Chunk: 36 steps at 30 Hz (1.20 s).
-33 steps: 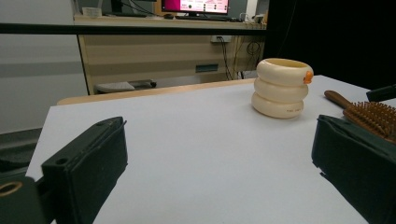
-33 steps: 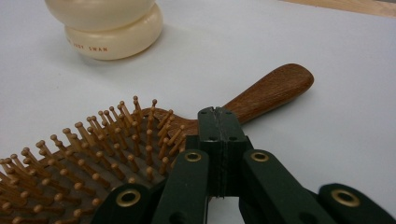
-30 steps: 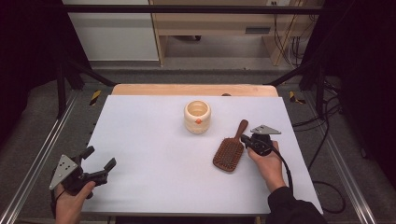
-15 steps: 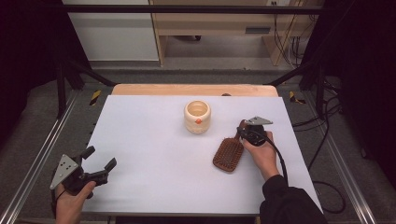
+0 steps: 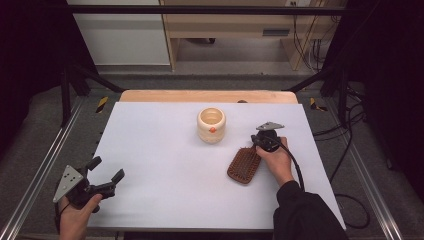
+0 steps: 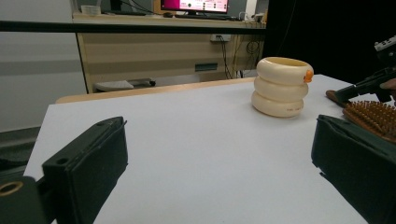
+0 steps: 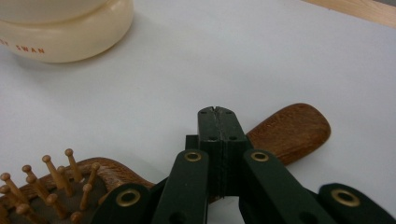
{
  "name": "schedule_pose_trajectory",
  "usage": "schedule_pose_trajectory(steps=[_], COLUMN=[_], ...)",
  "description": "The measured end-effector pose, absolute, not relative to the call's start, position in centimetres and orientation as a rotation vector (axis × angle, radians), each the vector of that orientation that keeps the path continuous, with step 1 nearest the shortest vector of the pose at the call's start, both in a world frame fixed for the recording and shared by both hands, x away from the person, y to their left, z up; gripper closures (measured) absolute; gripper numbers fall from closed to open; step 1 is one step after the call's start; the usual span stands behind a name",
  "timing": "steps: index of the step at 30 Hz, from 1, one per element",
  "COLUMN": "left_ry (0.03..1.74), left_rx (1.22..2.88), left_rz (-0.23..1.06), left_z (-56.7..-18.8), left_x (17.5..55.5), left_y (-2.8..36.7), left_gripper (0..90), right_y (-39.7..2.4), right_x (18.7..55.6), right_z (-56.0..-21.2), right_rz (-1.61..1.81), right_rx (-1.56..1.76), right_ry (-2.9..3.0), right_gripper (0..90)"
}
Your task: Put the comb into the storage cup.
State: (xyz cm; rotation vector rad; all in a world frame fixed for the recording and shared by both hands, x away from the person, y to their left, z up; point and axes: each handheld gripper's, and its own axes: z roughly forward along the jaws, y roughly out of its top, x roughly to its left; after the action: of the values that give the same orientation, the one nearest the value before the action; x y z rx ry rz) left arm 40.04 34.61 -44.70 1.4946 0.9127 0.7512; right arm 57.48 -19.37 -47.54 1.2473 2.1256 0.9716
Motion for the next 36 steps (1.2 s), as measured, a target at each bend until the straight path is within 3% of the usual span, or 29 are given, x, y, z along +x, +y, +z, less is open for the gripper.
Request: schedule_pose_trajectory(steps=[36], left_ry=[0.911], left_rx=[1.502], left_rz=[0.759], left_z=[-44.6], left_x=[39.9], left_y=[34.6], left_gripper=[3.6], right_y=[-22.5], right_x=[51.3], right_z=[-47.1], right_rz=[0.847], right_rx=[1.263], right_ry=[2.28], right_gripper=[90.0])
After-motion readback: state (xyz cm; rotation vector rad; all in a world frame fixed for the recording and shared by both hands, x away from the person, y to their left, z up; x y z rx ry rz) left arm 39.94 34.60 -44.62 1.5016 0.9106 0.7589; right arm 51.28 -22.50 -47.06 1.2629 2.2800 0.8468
